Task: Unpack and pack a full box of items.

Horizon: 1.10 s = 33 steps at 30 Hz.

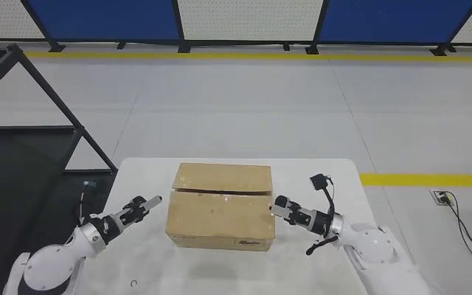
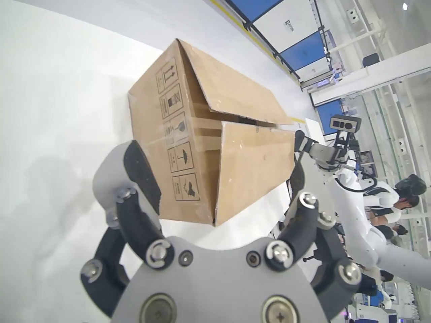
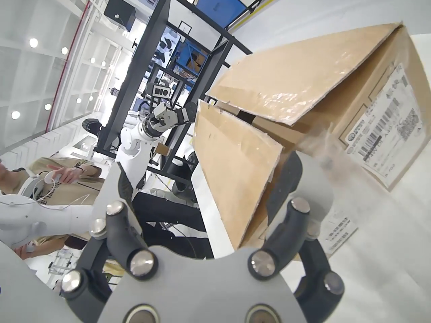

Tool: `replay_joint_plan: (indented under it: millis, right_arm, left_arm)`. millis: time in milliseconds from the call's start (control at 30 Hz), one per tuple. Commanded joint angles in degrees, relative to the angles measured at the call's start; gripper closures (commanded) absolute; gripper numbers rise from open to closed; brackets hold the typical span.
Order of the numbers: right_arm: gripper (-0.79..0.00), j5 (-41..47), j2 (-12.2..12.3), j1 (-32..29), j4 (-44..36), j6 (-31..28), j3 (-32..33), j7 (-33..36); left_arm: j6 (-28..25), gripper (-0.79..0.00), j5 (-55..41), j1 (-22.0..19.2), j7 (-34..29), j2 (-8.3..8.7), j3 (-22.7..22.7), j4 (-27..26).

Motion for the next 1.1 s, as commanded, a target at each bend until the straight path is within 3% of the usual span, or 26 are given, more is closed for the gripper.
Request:
replay_joint_plan:
  millis: [0, 300, 633, 833, 1067]
  right_arm:
    - [-0.785, 0.2, 0.0, 0.6, 0.7, -0.4, -0.4, 0.3]
    - [-0.785, 9.2, 0.4, -0.3, 0.4, -5.9, 0.0, 7.2]
    - [-0.785, 16.3, 2.0, -5.2, -7.7, -9.6, 2.1, 18.3]
    - [-0.785, 13.4, 3.3, -8.3, -14.2, -6.7, 1.4, 21.2]
    - [-0.785, 6.9, 4.3, -9.5, -14.8, -4.8, -0.8, 23.0]
  left_arm:
    - [0.5, -0.785, 1.1, 0.4, 1.5, 0.05, 0.1, -0.4]
    - [0.8, -0.785, 0.2, 2.0, 2.9, 0.41, 0.3, -1.3]
    - [1.1, -0.785, -0.7, 3.0, 4.1, 0.67, 1.5, -2.9]
    - [1.2, -0.785, -0.8, 3.0, 4.0, 0.86, 2.4, -3.0]
    - [1.4, -0.785, -0.7, 2.9, 4.0, 1.06, 3.5, -2.5]
